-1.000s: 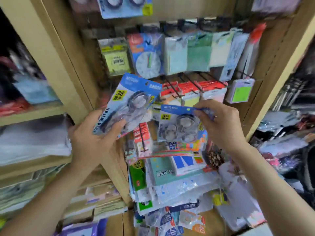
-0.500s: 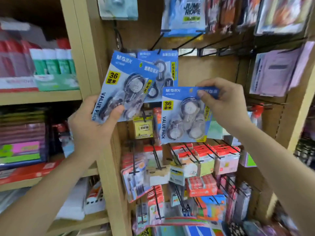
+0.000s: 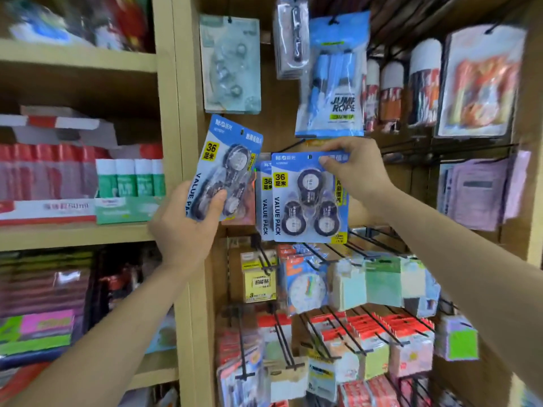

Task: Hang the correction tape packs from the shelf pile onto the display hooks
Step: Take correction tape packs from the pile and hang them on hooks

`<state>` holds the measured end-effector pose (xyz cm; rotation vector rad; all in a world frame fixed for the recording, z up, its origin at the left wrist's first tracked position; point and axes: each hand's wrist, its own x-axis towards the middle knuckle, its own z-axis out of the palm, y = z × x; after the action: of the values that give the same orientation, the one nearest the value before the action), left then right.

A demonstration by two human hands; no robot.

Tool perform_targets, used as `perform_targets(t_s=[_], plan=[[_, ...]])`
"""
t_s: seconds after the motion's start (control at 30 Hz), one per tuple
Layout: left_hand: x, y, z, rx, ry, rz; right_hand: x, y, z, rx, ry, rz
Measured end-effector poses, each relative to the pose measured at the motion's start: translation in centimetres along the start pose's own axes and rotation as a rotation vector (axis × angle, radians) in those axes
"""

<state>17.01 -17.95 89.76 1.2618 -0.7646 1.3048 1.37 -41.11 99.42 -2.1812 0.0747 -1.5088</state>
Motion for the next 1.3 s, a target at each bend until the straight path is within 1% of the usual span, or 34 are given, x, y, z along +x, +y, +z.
perform_targets(t_s=[0.1,0.27,0.47,0.63,0.8,0.83,0.9,0.93,0.97,1.0,1.1,1.13,1.2,1.3], plan=[[-0.3,-0.8,0.5,0.107,0.057,0.099,1.2,0.7,1.2,0.022,-0.004,0.051],[-0.9,-1.5,0.3,0.138,0.082,0.191,2.3,1.5,2.5,0.058,-0.006,0.087],[-0.9,-1.3,0.2,0.083,0.056,0.139,2.6,1.8,3.4,0.111,0.002,0.106],[-0.8,-1.0,0.0,0.06,0.05,0.118,2.4,2.1,4.7,0.077,0.018,0.195],[-0.8,-0.8,-0.2,0.012,0.036,0.051,1.3,2.6,5.7,-0.049,0.126,0.223],[-0.8,-0.8,-0.2,0.006,0.034,0.044,0.6,2.7,5.7,-0.104,0.184,0.187],[-0.8,-0.9,-0.2,0.001,0.028,0.044,-1.1,2.2,5.8,-0.247,0.341,0.051],[-0.8,-0.9,-0.2,-0.003,0.025,0.042,-2.1,1.7,6.0,-0.257,0.395,-0.024],[-0.8,-0.8,-0.3,-0.01,0.023,0.033,-3.0,1.0,6.3,-0.188,0.385,-0.068],[-0.8,-0.7,-0.3,-0.017,0.02,0.021,-4.0,0.1,6.5,-0.042,0.305,-0.059],[-0.8,-0.8,-0.4,-0.033,-0.007,0.06,-6.2,-3.3,7.5,0.488,-0.122,0.115],[-0.8,-0.9,-0.5,-0.04,-0.021,0.084,-6.5,-4.1,7.8,0.606,-0.199,0.145],[-0.7,-0.9,-0.7,-0.04,-0.048,0.11,-6.7,-5.0,8.4,0.73,-0.219,0.183],[-0.5,-0.6,-1.3,-0.012,-0.122,0.178,-6.5,-5.1,8.3,0.829,-0.155,0.226]])
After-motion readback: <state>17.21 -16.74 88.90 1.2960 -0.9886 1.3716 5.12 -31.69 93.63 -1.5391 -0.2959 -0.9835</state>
